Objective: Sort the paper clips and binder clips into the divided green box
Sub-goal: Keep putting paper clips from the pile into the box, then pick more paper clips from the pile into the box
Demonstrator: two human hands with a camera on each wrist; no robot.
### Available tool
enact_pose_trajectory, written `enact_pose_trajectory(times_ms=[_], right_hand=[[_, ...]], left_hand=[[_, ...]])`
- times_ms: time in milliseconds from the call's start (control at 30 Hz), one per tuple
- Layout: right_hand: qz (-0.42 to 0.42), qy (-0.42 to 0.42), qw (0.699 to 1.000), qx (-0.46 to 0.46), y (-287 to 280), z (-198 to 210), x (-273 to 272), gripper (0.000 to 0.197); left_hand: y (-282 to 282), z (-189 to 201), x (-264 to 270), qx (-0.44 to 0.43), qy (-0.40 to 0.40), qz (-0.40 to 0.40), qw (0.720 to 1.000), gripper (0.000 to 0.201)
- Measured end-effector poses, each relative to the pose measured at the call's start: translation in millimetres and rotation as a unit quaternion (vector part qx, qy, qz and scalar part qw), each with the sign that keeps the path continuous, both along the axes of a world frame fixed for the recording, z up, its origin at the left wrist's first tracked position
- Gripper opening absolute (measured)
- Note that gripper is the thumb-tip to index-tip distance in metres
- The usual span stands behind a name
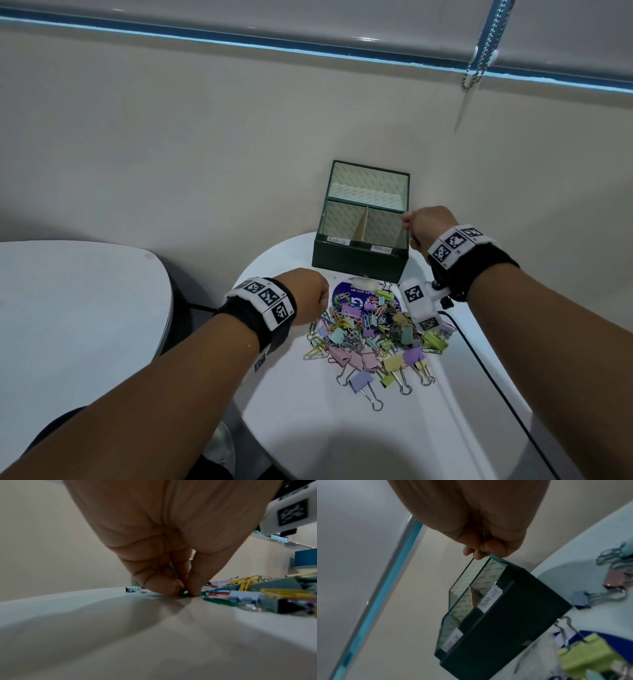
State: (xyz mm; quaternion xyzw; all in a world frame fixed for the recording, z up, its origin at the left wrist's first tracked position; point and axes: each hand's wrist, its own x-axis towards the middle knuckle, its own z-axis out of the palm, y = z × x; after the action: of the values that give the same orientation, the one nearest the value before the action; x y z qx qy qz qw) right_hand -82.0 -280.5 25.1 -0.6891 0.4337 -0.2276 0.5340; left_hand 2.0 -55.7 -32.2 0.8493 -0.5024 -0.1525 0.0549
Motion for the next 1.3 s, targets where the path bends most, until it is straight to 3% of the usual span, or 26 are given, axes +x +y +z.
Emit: enact_pose_trajectory(times_ms=[100, 200, 300, 400, 600, 700, 833, 967, 1133, 1300], right_hand=[[0.046, 0.055, 0.993, -0.098, 11, 8, 0, 0.032], [0.136, 0.099, 0.962, -0.214, 22, 13, -9, 0.043], [0.130, 0.087, 0.944, -0.292, 23, 10, -28, 0.041], [0.165, 0.103, 0.937, -0.289, 22, -7, -53, 0.031], [0.260, 0.197, 0.893, -0.309, 23, -35, -93, 0.027], [0.312, 0.203, 0.875, -0.310, 35, -46, -95, 0.017], [0.360, 0.256, 0.833, -0.334, 46, -55, -89, 0.021], [0.344, 0.266, 0.835, -0.338, 46, -58, -87, 0.021], [0.327, 0.248, 0.847, -0.338, 46, -61, -89, 0.014], [0.330, 0.240, 0.843, -0.350, 45, -64, -89, 0.011]], left_hand=[[0, 0, 0, -0.012, 0.001, 0.006, 1.000, 0.017], [1, 2, 1, -0.032, 0.003, 0.008, 0.999, 0.016], [3, 1, 2, -0.024, 0.012, -0.002, 1.000, 0.025], [3, -4, 1, -0.011, 0.012, -0.018, 1.000, 0.033], [0, -6, -2, -0.032, -0.010, -0.039, 0.999, 0.003], [-1, -7, -2, -0.022, -0.011, -0.036, 0.999, 0.005], [-2, -8, 0, -0.023, -0.017, -0.034, 0.999, 0.008], [-4, -3, 4, -0.057, -0.002, -0.010, 0.998, 0.007], [-10, 16, 20, -0.107, 0.176, 0.063, 0.976, 0.011], [-30, 46, 25, -0.108, 0.283, 0.073, 0.950, 0.005]])
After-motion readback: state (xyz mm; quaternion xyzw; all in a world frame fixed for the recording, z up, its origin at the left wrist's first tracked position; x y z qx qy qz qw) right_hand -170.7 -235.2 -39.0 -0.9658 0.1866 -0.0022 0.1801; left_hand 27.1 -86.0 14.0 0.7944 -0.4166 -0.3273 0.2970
